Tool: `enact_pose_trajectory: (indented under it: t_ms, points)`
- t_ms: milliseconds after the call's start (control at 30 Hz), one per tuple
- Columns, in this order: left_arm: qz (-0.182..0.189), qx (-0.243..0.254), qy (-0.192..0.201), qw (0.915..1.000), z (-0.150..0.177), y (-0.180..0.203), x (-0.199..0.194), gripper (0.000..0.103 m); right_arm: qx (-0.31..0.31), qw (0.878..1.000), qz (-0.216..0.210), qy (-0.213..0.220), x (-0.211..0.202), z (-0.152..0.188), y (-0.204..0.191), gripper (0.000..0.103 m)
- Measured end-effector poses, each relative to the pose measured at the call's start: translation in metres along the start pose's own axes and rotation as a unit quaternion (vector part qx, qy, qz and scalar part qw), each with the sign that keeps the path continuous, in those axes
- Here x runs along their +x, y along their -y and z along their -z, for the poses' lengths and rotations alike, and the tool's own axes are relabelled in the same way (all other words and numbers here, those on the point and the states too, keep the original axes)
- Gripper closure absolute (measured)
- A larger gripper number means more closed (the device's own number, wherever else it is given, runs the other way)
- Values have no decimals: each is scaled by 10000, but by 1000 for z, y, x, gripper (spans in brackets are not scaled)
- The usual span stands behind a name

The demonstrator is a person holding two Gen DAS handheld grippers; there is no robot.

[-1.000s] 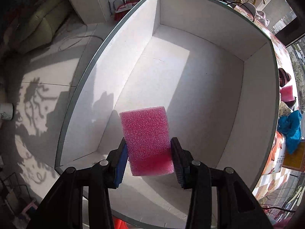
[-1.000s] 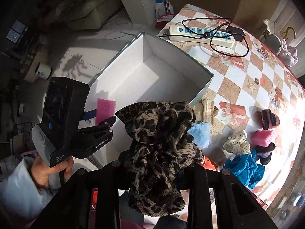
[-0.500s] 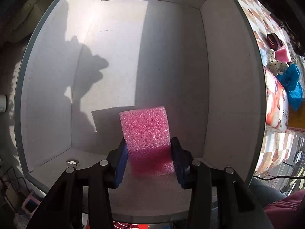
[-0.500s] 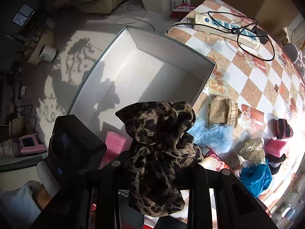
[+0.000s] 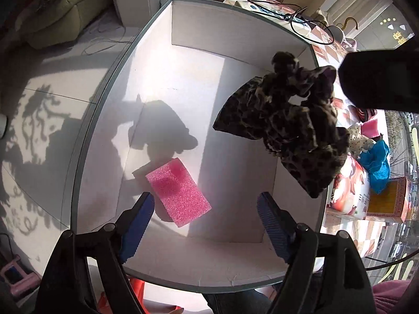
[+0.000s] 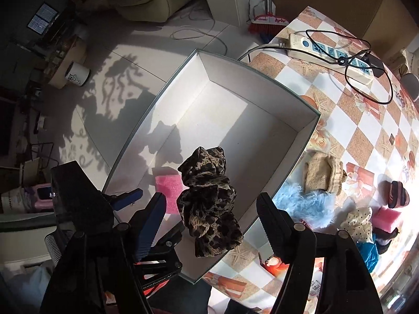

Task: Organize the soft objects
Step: 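Open both tools to drop the sponge and scrunchie into the box, then grasp the beige knit hat with the left tool while the right grasps the knitted mitten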

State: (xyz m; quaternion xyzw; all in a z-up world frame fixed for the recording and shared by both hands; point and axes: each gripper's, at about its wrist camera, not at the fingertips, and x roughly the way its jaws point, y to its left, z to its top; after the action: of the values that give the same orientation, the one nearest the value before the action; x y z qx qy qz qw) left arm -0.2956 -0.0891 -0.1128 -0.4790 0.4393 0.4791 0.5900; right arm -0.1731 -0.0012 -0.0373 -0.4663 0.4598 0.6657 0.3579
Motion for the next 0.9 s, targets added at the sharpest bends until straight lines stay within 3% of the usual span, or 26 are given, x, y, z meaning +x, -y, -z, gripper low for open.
enact_pose_trajectory:
  t_ms: [33,100,200,367,567,733,833,900]
  points:
    - [66,-2,38,10000,-5,0,-4,18,86,9999,-50,34,-3,0,4,5]
    - [218,-68,180,9996,-7,-2,-13,1,285,9995,-73,62,-12,1,16,3]
    - [601,-97,396,9974,-25,3,-27,0,632,9978,40,218,-31,8,43,3]
    - [641,425,526,9957,-61,38,-46,0,1657,9854,132,381,-66,35,117,3]
    - [566,1478,184,9872,-92,117,-49,0,3144,9461,134,771,-115,97,207,3]
    - [-19,2204,-335,9748,-122,195,-8,0,3920,9131,210,1100,-141,156,256,3]
    - [9,2222,-835,9714,-143,232,33,0,4237,8978,229,1180,-145,187,278,3]
    - [-173,2118,-1170,9701,-155,247,66,0,4375,8911,244,1182,-145,204,290,3]
